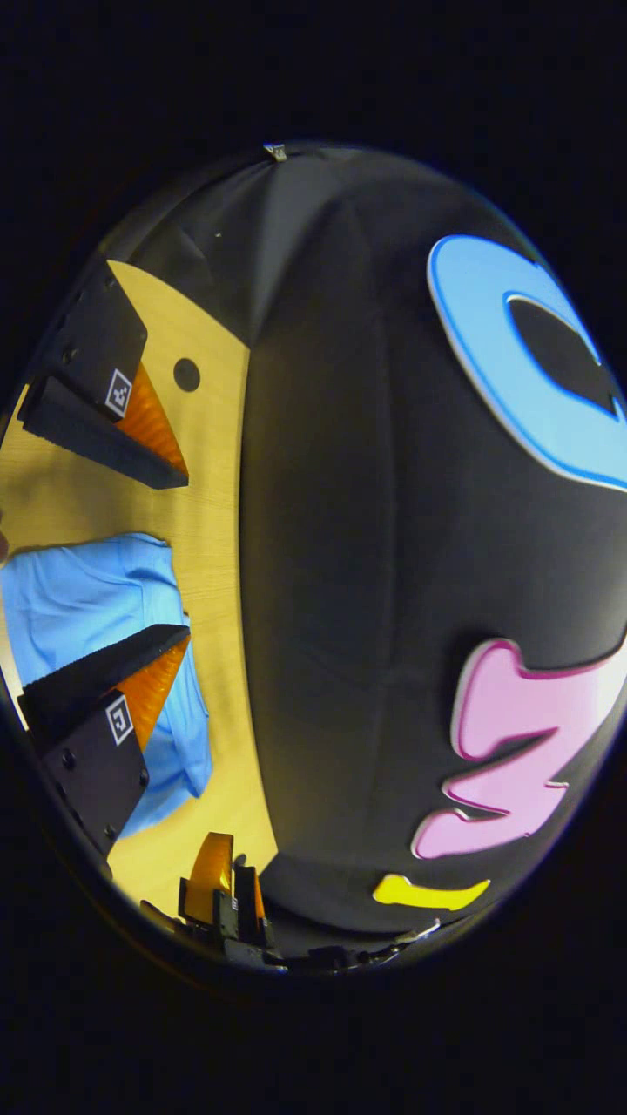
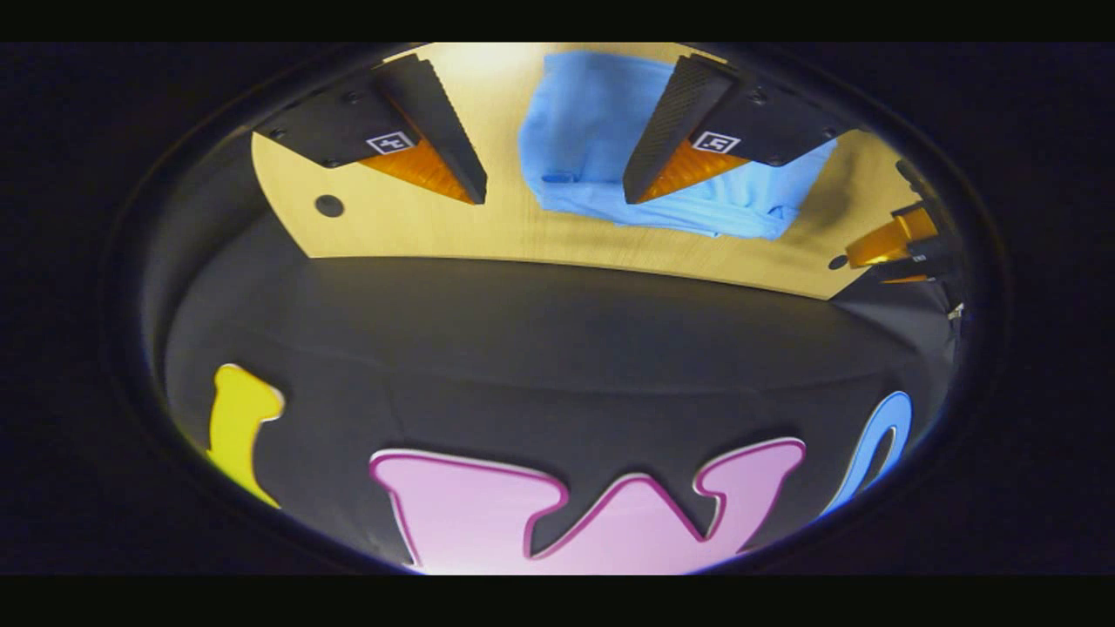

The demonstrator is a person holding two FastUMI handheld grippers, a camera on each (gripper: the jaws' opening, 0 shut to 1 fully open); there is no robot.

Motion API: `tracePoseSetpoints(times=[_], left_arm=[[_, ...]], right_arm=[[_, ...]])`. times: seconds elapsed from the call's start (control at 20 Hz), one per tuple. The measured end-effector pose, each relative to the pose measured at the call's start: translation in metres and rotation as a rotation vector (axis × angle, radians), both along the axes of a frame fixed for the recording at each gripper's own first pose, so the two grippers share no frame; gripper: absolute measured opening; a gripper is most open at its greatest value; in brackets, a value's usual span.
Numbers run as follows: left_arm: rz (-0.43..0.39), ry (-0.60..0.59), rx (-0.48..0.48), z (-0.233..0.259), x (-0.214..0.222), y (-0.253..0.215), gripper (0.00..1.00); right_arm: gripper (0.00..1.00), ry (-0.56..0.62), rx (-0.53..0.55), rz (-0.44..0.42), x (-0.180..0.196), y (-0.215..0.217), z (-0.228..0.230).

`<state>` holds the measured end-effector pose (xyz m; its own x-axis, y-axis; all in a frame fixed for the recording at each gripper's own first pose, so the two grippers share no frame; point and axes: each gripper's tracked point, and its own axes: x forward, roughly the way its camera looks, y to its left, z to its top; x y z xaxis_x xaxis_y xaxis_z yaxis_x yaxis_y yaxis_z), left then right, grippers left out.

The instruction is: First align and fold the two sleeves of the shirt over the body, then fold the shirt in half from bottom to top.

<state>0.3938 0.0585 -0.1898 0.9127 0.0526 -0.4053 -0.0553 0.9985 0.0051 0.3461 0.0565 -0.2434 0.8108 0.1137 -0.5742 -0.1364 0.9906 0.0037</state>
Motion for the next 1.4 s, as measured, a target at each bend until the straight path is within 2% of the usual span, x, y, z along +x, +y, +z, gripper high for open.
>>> tracePoseSetpoints(times=[0.1,0.25,0.45,0.55,0.65,0.8,0.95,1.15,1.4], left_arm=[[-0.008,-0.041,-0.015,0.028,-0.032,-0.002,0.99],[0.026,-0.091,-0.037,0.066,-0.089,0.001,0.99],[0.021,-0.157,0.047,0.119,-0.171,0.008,0.99],[0.040,-0.186,0.063,0.139,-0.213,0.009,0.99],[0.036,-0.215,0.026,0.156,-0.257,-0.002,0.99],[-0.007,-0.223,0.062,0.167,-0.322,-0.013,0.99],[-0.040,-0.225,0.078,0.167,-0.384,-0.024,0.99],[-0.013,-0.202,-0.025,0.151,-0.456,-0.038,0.99],[0.009,-0.247,0.001,0.147,-0.522,-0.042,0.99]], right_arm=[[0.99,-0.015,0.000,-0.023,-0.031,-0.007,0.030],[0.99,-0.039,0.015,-0.037,-0.072,-0.008,0.081],[0.98,-0.140,0.044,-0.032,-0.134,-0.005,0.161],[0.98,-0.165,0.055,-0.032,-0.169,-0.006,0.190],[0.98,-0.189,0.074,-0.031,-0.203,-0.005,0.213],[0.98,-0.207,0.100,-0.019,-0.265,0.000,0.236],[0.98,-0.231,0.086,0.010,-0.321,-0.006,0.243],[0.98,-0.235,0.052,0.038,-0.390,-0.012,0.231],[0.98,-0.203,0.086,0.043,-0.461,-0.009,0.210]])
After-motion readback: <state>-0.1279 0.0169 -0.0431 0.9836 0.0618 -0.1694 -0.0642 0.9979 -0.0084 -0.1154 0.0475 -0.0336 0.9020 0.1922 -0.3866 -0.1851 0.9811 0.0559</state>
